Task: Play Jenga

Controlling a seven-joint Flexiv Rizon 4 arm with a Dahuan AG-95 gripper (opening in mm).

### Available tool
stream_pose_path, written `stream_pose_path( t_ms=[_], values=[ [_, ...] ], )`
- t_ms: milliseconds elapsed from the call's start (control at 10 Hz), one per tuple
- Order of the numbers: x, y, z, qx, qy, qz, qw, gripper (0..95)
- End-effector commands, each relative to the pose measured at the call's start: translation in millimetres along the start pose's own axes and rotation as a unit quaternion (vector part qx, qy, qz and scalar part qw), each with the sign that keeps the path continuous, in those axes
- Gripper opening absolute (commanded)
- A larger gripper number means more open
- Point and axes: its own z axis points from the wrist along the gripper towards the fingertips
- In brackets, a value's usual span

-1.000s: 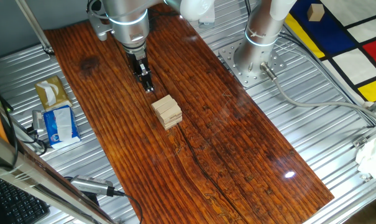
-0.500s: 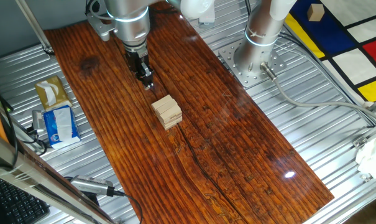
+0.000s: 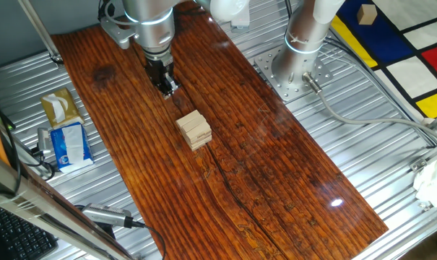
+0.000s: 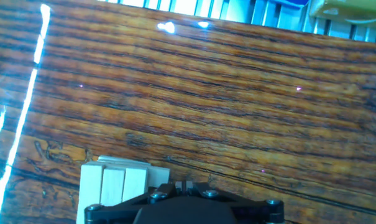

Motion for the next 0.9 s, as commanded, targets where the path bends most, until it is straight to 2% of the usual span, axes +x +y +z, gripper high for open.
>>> stream_pose_path(
  t_ms=[100,300,400,500,600,700,800,900],
  values=[
    [0.0,0.1,-0.1,0.0,0.0,-0.008,1.0,0.0],
    [0.0,0.1,-0.1,0.0,0.002,-0.032,0.9995,0.0],
    [0.0,0.1,-0.1,0.002,0.006,-0.083,0.9966,0.0],
    [0.0,0.1,-0.1,0.008,0.011,-0.137,0.9905,0.0],
    [0.0,0.2,0.0,0.012,0.014,-0.183,0.9829,0.0],
    [0.0,0.2,0.0,0.011,0.015,-0.245,0.9694,0.0],
    [-0.1,0.3,0.0,0.011,0.015,-0.288,0.9576,0.0],
    [-0.2,0.4,0.1,0.01,0.015,-0.313,0.9495,0.0]
  ],
)
